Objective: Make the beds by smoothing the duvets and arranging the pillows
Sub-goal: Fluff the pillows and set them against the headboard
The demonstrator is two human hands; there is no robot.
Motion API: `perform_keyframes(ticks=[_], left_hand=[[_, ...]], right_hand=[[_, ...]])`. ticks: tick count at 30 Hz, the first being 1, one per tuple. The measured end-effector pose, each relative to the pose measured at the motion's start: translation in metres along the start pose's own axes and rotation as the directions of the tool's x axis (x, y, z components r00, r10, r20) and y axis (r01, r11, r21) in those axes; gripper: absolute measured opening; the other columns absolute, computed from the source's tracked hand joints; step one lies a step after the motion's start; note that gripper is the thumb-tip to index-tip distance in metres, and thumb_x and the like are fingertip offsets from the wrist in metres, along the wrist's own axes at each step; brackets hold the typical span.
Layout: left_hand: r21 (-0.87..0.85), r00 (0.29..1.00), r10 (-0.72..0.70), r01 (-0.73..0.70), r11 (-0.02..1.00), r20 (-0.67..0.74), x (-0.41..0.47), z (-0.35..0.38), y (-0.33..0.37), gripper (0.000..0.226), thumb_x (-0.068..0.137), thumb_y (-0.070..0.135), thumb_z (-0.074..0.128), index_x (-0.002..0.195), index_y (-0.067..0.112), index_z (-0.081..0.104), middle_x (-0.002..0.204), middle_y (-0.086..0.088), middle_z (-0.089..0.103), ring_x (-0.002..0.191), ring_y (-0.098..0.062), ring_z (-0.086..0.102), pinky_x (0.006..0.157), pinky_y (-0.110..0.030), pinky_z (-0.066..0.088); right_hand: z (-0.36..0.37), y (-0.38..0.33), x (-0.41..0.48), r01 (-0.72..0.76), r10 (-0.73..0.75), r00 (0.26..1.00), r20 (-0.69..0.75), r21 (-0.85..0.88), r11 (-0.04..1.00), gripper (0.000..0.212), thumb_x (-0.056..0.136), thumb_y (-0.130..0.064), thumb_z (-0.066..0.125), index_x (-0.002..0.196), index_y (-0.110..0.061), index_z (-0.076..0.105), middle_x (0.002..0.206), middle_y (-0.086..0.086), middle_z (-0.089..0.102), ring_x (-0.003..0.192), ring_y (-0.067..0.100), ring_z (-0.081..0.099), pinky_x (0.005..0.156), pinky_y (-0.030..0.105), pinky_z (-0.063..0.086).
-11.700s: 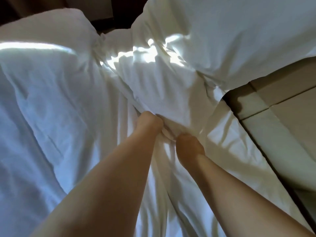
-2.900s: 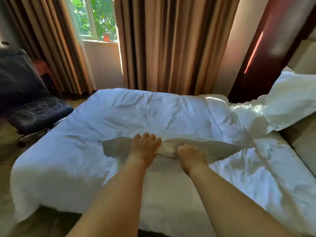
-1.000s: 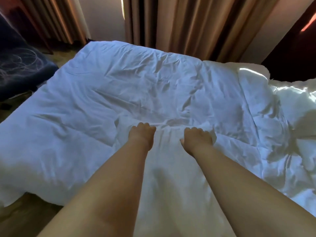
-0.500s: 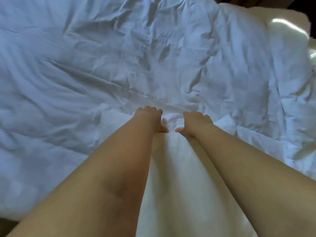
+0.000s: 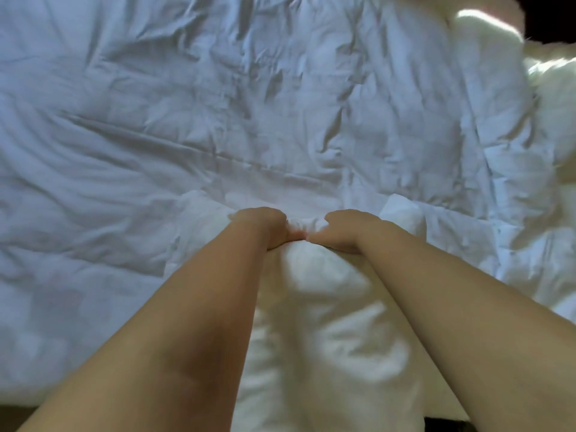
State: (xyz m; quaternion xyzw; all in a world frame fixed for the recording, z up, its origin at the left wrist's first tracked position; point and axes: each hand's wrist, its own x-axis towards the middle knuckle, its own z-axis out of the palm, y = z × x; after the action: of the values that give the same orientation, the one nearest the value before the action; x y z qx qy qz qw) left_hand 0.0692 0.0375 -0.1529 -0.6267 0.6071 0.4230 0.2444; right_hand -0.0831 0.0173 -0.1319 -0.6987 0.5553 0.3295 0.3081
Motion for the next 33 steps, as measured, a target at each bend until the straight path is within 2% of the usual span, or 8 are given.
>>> perform_keyframes(ticks=[5, 11, 14, 19, 21, 23, 28, 33], left_hand=[[0.224, 0.944, 0.187, -0.128, 0.966, -0.271, -0.076, 0.009, 0.036, 0.064, 0.087, 0.072, 0.032, 0.115, 0.023, 0.062, 0.119, -0.001, 0.063, 0.111, -0.024, 0.057, 0.089, -0.036, 0.042], [0.667, 0.774, 0.524, -0.183, 0.722, -0.355, -0.230, 0.042, 0.114, 0.050, 0.097, 0.059, 0.023, 0.126, 0.034, 0.056, 0.122, -0.001, 0.061, 0.114, -0.023, 0.056, 0.088, -0.035, 0.042], [0.711, 0.701, 0.582, -0.153, 0.686, -0.411, -0.300, 0.091, 0.161, 0.061, 0.095, 0.065, 0.025, 0.114, 0.022, 0.063, 0.116, -0.005, 0.066, 0.107, -0.024, 0.061, 0.084, -0.036, 0.045], [0.806, 0.572, 0.717, -0.154, 0.572, -0.399, -0.399, 0.130, 0.248, 0.060, 0.097, 0.059, 0.023, 0.114, 0.017, 0.063, 0.106, -0.004, 0.068, 0.094, -0.021, 0.063, 0.080, -0.034, 0.048], [0.860, 0.473, 0.785, -0.103, 0.500, -0.400, -0.449, 0.129, 0.280, 0.056, 0.099, 0.053, 0.024, 0.123, 0.019, 0.061, 0.114, -0.005, 0.066, 0.100, -0.023, 0.062, 0.089, -0.035, 0.047], [0.887, 0.373, 0.822, 0.005, 0.462, -0.431, -0.494, 0.120, 0.312, 0.053, 0.101, 0.050, 0.024, 0.134, 0.018, 0.052, 0.123, -0.007, 0.062, 0.110, -0.027, 0.060, 0.090, -0.035, 0.045], [0.780, 0.003, 0.780, -0.045, 0.625, -0.625, -0.583, 0.085, 0.390, 0.064, 0.095, 0.062, 0.033, 0.123, 0.006, 0.049, 0.122, -0.015, 0.060, 0.113, -0.034, 0.057, 0.090, -0.042, 0.044], [0.860, -0.134, 0.855, 0.036, 0.509, -0.500, -0.630, 0.057, 0.459, 0.054, 0.097, 0.054, 0.030, 0.130, 0.011, 0.039, 0.135, -0.010, 0.048, 0.124, -0.030, 0.044, 0.099, -0.047, 0.033]], right_hand=[[0.008, 0.012, -0.097, 0.015, -0.038, 0.977, -0.208, -0.108, 0.994, 0.040, 0.084, -0.056, 0.033, 0.113, -0.044, 0.057, 0.113, -0.007, 0.061, 0.103, 0.023, 0.055, 0.081, 0.037, 0.042], [0.045, 0.047, -0.279, -0.038, 0.011, 0.887, -0.463, -0.048, 0.998, 0.040, 0.090, -0.050, 0.037, 0.112, -0.030, 0.062, 0.116, 0.001, 0.062, 0.106, 0.025, 0.057, 0.084, 0.037, 0.044], [0.094, 0.075, -0.367, -0.115, 0.085, 0.839, -0.538, -0.022, 0.993, 0.035, 0.092, -0.045, 0.039, 0.102, -0.019, 0.061, 0.112, 0.003, 0.063, 0.102, 0.024, 0.058, 0.077, 0.035, 0.043], [0.145, 0.125, -0.496, -0.249, 0.177, 0.731, -0.659, -0.016, 0.968, 0.043, 0.096, -0.043, 0.030, 0.129, -0.027, 0.053, 0.114, 0.004, 0.062, 0.101, 0.025, 0.058, 0.079, 0.037, 0.044], [0.145, 0.139, -0.550, -0.272, 0.207, 0.634, -0.745, 0.036, 0.962, 0.037, 0.099, -0.035, 0.032, 0.128, -0.024, 0.053, 0.120, 0.006, 0.060, 0.108, 0.026, 0.057, 0.077, 0.034, 0.040], [0.138, 0.149, -0.598, -0.299, 0.284, 0.463, -0.839, 0.154, 0.942, 0.034, 0.100, -0.028, 0.034, 0.126, -0.019, 0.055, 0.126, 0.008, 0.058, 0.113, 0.028, 0.056, 0.077, 0.032, 0.037], [0.096, 0.170, -0.688, -0.153, 0.556, 0.085, -0.827, 0.540, 0.827, 0.038, 0.097, -0.024, 0.036, 0.129, -0.016, 0.056, 0.129, 0.011, 0.060, 0.117, 0.031, 0.056, 0.088, 0.035, 0.042], [0.082, 0.201, -0.735, 0.101, 0.566, -0.174, -0.806, 0.558, 0.824, 0.036, 0.096, -0.030, 0.036, 0.122, -0.032, 0.061, 0.119, 0.003, 0.066, 0.109, 0.028, 0.059, 0.083, 0.032, 0.040]])
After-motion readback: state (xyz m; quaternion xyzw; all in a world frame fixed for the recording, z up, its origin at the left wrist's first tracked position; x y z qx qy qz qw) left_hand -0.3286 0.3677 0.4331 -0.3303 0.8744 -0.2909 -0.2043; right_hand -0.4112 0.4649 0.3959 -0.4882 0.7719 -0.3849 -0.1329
